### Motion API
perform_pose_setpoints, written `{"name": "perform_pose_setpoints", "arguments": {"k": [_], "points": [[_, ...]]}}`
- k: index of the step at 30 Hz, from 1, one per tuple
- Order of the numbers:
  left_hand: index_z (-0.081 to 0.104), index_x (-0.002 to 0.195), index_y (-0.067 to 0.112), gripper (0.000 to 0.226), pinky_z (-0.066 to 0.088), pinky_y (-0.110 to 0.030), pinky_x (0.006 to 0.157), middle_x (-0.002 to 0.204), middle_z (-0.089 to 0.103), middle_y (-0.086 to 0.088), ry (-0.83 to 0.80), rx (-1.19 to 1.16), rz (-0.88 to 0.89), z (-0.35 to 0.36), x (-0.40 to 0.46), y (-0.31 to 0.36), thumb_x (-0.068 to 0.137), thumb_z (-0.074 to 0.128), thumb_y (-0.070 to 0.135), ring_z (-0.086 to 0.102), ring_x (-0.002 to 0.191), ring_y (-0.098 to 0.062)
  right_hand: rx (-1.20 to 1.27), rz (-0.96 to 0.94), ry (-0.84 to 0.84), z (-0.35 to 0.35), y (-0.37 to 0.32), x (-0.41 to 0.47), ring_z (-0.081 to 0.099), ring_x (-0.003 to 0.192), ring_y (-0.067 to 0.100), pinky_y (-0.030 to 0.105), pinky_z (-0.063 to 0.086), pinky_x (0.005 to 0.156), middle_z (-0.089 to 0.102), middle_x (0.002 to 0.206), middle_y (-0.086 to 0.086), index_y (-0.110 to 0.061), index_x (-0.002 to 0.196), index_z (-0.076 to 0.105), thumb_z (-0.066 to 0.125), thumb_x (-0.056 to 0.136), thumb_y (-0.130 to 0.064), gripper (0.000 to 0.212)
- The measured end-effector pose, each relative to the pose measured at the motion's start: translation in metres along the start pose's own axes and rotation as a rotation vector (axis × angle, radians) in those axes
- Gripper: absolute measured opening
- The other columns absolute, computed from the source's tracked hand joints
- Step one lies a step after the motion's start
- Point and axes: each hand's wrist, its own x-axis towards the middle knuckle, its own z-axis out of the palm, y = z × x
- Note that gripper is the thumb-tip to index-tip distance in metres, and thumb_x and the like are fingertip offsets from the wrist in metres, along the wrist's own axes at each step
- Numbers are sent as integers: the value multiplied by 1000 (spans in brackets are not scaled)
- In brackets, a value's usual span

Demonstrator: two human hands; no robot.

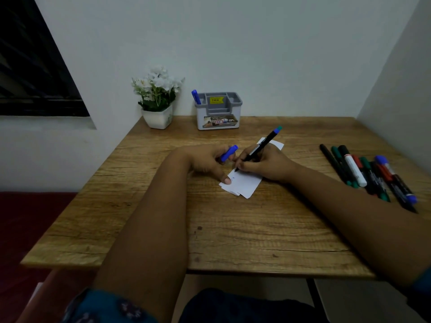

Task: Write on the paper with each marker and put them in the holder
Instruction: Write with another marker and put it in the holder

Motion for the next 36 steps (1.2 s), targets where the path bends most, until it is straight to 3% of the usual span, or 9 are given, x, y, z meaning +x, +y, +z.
{"name": "perform_pose_setpoints", "arguments": {"k": [2,6,13,18,27,36], "points": [[44,135,24,79,31,-46,113,138,48,2,-6,-17,3,0,0,0,68,85,28,44,126,-20,-36,-4,-17,0,-1,0,66,95,-3,13,50,77,74,83,-12,-17,80,76,71,82,-10,9],[41,140,20,86,30,-45,114,141,46,1,-10,-30,2,1,-1,0,68,86,28,42,129,-20,-3,27,31,-3,0,1,69,87,14,31,54,78,74,82,-1,-14,79,76,71,83,-9,8],[51,116,28,59,40,-38,102,119,54,7,-17,-51,14,1,1,-3,68,86,26,49,115,-17,-60,20,18,-2,-2,0,68,89,10,29,55,81,75,85,-4,-15,81,76,72,82,-11,6],[48,130,23,73,36,-45,110,131,51,4,-4,-49,12,1,2,-4,68,86,26,47,121,-18,-71,22,18,-2,-3,0,68,86,10,33,55,81,74,84,-3,-18,78,76,71,81,-10,9],[40,139,20,86,33,-46,111,138,47,1,-6,-10,-11,0,2,-4,66,86,32,45,125,-20,-66,37,30,-3,-1,0,66,83,4,22,51,74,73,81,-8,-20,78,76,72,81,-14,8],[42,135,24,90,34,-43,110,138,48,2,-14,-19,-10,-1,4,-5,58,87,39,44,125,-20,-81,42,61,-5,-3,-1,66,87,11,33,54,78,73,84,-5,-21,79,75,71,82,-15,8]]}}
